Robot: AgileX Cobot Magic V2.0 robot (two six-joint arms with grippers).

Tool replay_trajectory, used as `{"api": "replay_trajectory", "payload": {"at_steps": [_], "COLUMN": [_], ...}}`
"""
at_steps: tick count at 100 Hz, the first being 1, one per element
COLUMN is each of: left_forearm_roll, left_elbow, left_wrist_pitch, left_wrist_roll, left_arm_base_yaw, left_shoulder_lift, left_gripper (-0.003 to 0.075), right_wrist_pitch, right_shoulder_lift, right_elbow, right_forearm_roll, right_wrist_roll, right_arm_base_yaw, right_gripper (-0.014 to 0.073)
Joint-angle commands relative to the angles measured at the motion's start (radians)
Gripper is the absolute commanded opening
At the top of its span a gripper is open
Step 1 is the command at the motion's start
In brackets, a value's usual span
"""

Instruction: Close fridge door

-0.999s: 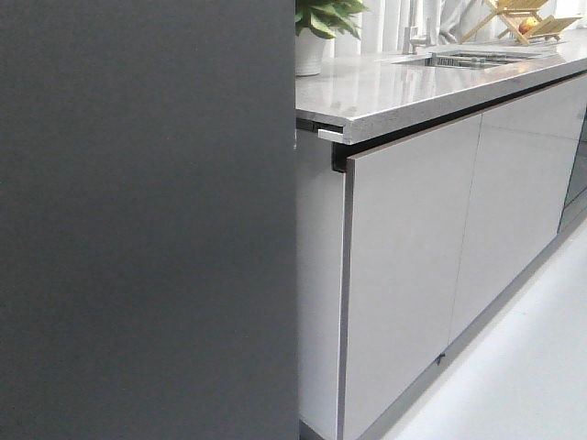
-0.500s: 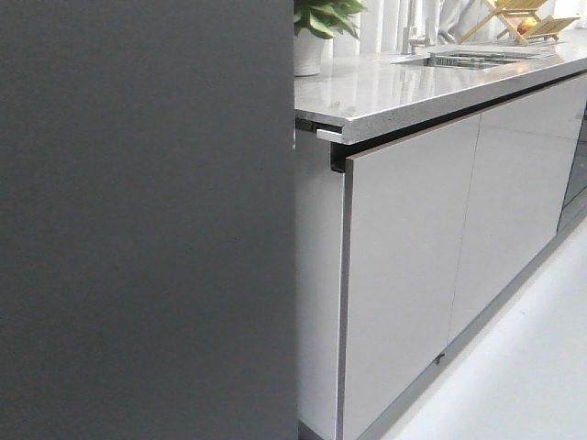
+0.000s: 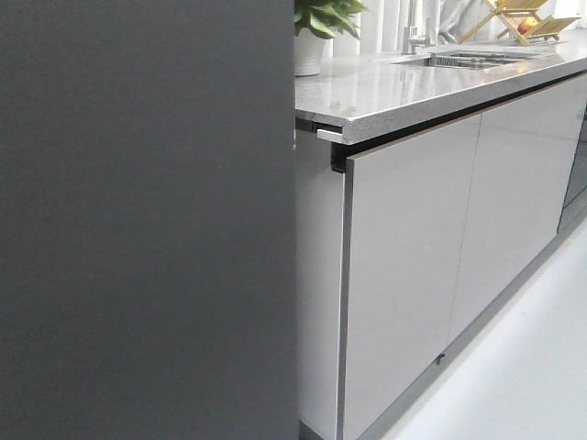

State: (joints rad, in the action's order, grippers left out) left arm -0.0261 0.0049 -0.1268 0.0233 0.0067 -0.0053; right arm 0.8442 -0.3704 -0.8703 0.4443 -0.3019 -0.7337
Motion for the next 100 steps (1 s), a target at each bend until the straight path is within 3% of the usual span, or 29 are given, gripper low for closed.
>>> {"api": "replay_trajectory", "payload": {"at_steps": [1,20,42,67,100], "left_forearm_roll": [-0.004,-0.004,-0.004,-0.004,-0.004], "left_elbow": [0.035,0.035,0.035,0.035,0.035], "left_wrist_pitch": [-0.073,-0.073,-0.073,-0.073,-0.073], "left_wrist_roll": [0.002,0.002,0.002,0.002,0.002], "left_arm_base_yaw": [-0.003,-0.003,-0.003,-0.003,-0.003], "left_shoulder_lift": [-0.010,-0.010,-0.010,-0.010,-0.010], "left_gripper": [-0.0020,-0.0020,-0.0020,-0.0020,-0.0020], "right_wrist_pitch": [-0.069,-0.129,-0.376,-0.520,-0.823], "right_shoulder_lift": [-0.011,0.000,0.087,0.203,0.314], "right_elbow": [-0.021,0.023,0.186,0.380,0.693], "right_forearm_roll": [0.046,0.135,0.107,-0.045,-0.308], "right_wrist_roll": [0.001,0.001,0.001,0.001,0.113], "right_arm_base_yaw": [0.003,0.041,0.264,0.482,0.637], "right_gripper": [-0.0045,-0.0045,-0.0045,-0.0045,-0.0045]}}
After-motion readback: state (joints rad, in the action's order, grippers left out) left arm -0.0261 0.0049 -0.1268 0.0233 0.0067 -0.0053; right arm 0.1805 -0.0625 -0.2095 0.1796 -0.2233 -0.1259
